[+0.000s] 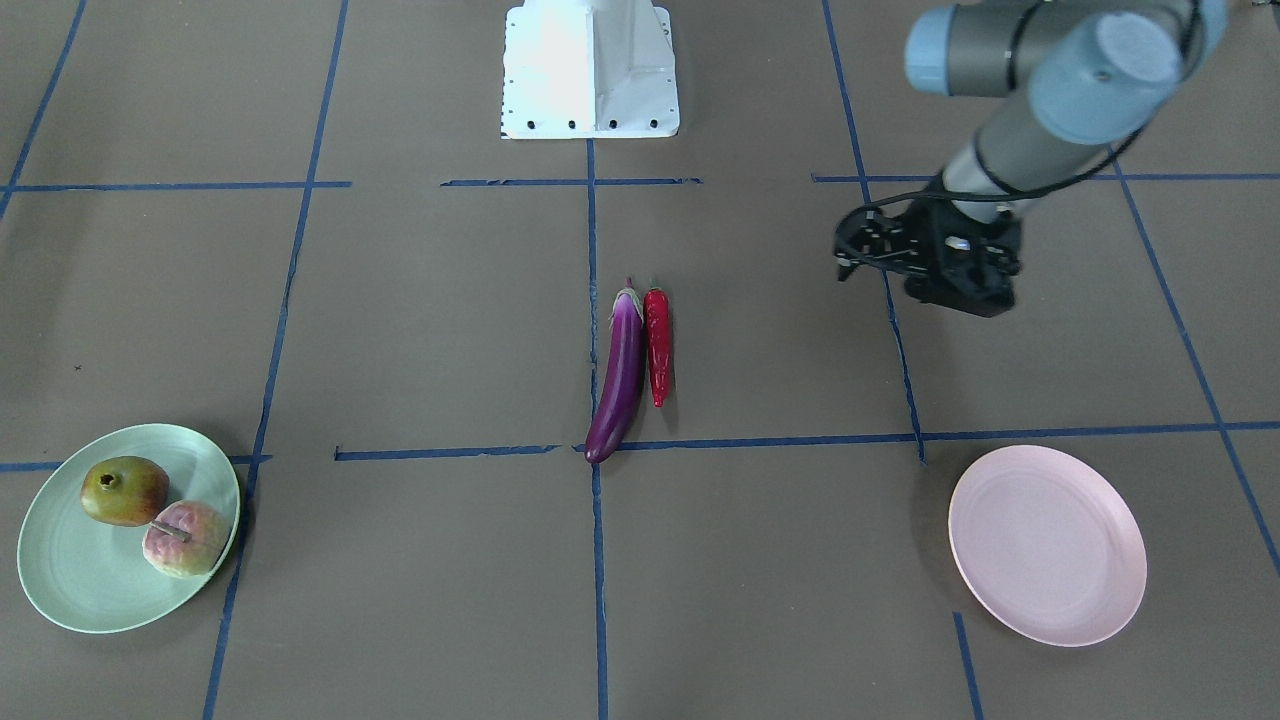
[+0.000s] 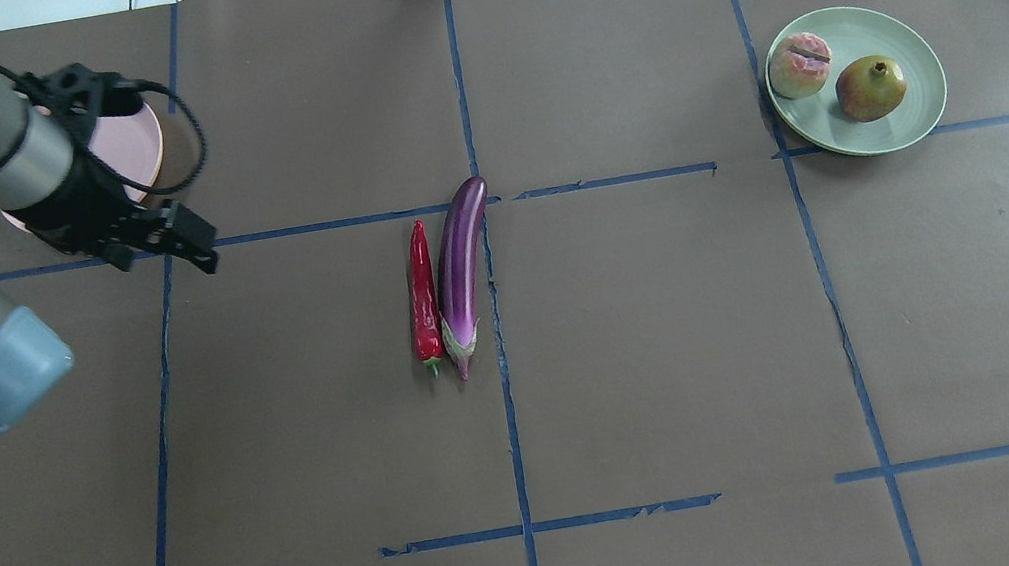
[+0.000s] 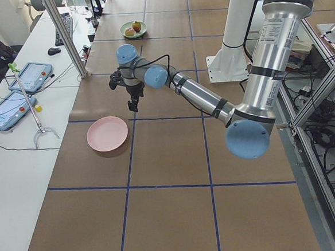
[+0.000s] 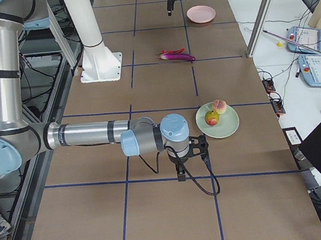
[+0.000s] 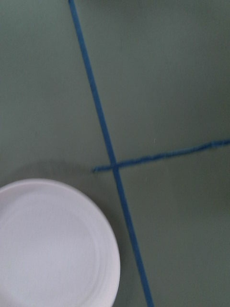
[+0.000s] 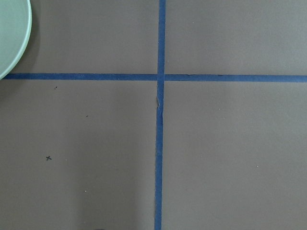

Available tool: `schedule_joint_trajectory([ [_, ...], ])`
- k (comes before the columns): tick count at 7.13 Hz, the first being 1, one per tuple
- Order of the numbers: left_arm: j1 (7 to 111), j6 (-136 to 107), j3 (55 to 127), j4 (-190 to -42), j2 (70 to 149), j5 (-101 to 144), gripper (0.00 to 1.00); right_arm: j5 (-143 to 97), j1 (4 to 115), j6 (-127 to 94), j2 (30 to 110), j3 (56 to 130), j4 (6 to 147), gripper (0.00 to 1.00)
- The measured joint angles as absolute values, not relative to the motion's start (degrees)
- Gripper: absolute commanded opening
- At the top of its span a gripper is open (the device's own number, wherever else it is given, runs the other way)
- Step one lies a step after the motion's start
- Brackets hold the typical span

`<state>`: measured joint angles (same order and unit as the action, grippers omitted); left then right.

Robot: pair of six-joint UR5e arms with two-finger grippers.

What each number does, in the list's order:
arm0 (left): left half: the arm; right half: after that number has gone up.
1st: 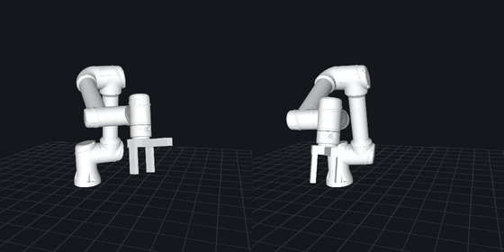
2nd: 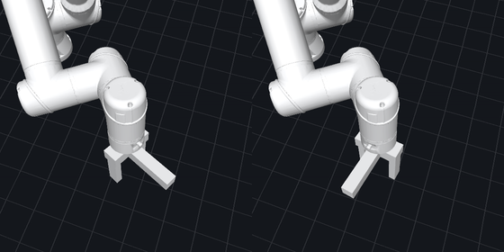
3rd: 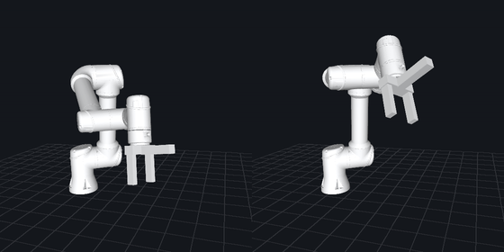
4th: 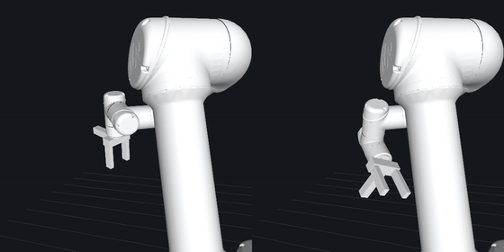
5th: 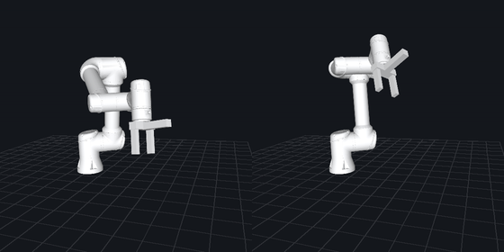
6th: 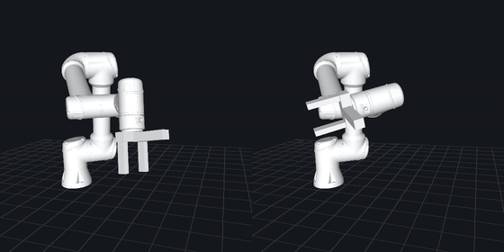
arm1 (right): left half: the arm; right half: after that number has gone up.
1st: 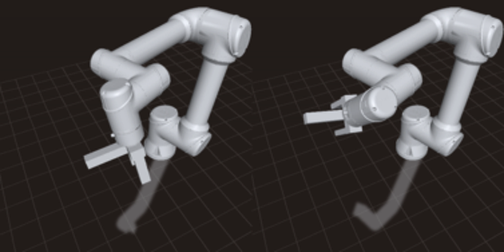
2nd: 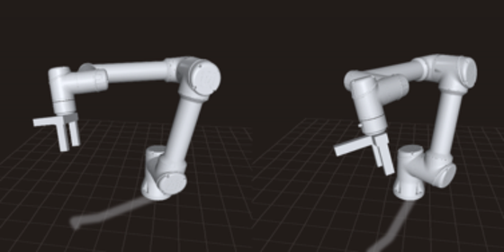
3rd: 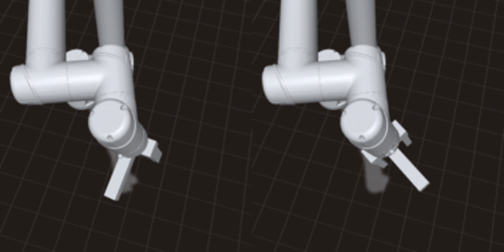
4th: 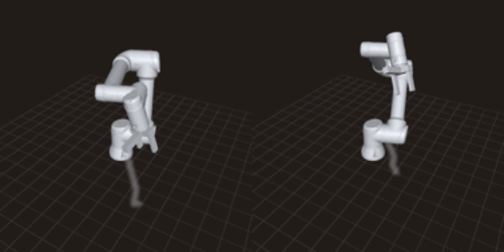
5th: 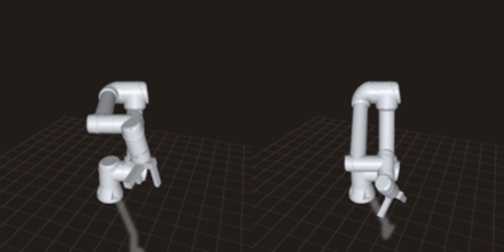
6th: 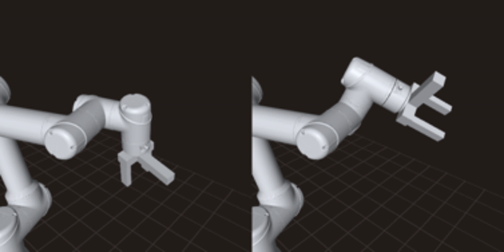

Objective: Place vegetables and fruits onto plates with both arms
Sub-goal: 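Lower the left gripper onto the purple eggplant and grasp it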

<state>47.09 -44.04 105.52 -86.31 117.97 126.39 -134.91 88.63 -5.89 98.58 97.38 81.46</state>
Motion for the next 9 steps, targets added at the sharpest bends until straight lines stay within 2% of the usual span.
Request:
schedule_joint_trajectory([
  [1,41.29,-52.73,102.76,-86.38,123.17,119.94,0.99,-134.91,88.61,-5.87,98.60,97.38,81.39,1.00],
  [2,36.57,-60.09,97.85,-86.46,128.81,113.86,0.93,-134.91,88.60,-5.85,98.61,97.38,81.34,1.00],
  [3,33.14,-65.23,91.98,-87.00,133.95,108.92,0.76,-134.91,88.60,-5.87,98.61,97.38,81.31,1.00],
  [5,30.33,-69.12,83.49,-89.94,139.15,105.12,0.73,-134.93,88.59,-5.88,98.67,97.38,81.30,1.00],
  [9,28.80,-70.12,79.33,-91.27,140.69,104.57,0.72,-135.00,88.59,-5.89,98.70,97.38,81.30,1.00],
])
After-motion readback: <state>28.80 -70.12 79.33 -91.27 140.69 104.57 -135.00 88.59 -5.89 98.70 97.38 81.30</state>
